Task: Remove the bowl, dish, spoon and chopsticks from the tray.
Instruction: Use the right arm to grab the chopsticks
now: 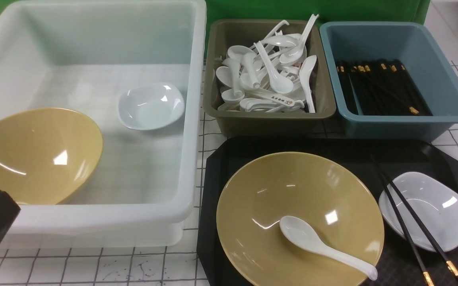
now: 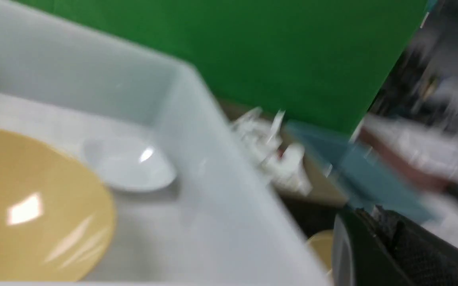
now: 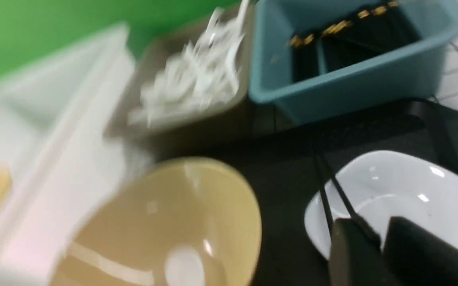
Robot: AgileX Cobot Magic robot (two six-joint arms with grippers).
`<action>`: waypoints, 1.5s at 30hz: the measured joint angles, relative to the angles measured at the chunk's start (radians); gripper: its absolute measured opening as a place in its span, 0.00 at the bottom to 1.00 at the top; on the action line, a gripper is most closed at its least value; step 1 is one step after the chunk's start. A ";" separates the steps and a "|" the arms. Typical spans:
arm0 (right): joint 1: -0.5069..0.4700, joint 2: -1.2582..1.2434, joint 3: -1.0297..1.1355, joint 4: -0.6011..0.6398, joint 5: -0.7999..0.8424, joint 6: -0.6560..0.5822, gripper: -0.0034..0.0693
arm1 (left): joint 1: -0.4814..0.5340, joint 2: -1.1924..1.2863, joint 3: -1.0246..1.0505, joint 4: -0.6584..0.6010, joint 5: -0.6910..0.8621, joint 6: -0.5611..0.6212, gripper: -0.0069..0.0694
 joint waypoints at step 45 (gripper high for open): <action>0.062 1.334 -0.454 -0.188 0.046 -0.268 0.81 | -0.653 1.158 -0.634 0.417 0.380 0.046 0.08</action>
